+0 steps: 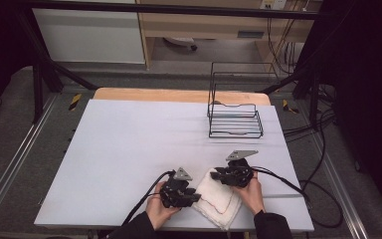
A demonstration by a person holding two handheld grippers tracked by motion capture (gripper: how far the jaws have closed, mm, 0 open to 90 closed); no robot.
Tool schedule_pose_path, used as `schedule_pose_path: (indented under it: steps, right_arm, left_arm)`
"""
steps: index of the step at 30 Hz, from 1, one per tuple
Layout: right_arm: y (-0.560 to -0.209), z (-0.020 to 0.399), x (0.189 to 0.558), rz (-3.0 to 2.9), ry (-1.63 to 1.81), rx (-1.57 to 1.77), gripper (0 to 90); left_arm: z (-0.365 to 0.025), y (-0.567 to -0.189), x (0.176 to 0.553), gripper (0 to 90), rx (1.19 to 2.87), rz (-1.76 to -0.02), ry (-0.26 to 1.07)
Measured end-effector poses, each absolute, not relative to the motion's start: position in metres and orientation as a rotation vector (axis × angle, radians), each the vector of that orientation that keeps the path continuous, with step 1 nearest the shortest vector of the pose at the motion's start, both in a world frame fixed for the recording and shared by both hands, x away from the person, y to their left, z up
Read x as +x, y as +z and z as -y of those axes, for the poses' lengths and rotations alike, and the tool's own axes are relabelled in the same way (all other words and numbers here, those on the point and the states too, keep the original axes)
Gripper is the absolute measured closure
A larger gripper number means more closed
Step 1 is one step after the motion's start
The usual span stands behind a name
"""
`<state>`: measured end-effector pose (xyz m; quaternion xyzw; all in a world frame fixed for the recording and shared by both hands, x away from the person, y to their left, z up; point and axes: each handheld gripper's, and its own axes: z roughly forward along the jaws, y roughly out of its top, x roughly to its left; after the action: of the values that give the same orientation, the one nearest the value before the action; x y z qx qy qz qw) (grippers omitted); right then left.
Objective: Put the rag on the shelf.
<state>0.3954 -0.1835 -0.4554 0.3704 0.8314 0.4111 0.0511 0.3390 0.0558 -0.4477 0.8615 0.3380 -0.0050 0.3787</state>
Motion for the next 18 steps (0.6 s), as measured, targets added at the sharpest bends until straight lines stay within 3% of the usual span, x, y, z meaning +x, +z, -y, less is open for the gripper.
schedule_pose_path:
  steps: [8,18]
  right_arm:
    - [-0.453,0.181,0.394,-2.535,1.246,1.109,80.6]
    - [-0.439,0.157,0.404,-2.478,1.301,1.014,81.8]
  left_arm:
    - [-0.054,-0.444,0.335,80.7,2.213,-0.86,0.0]
    - [-0.073,-0.435,0.336,82.7,2.196,-0.894,0.105]
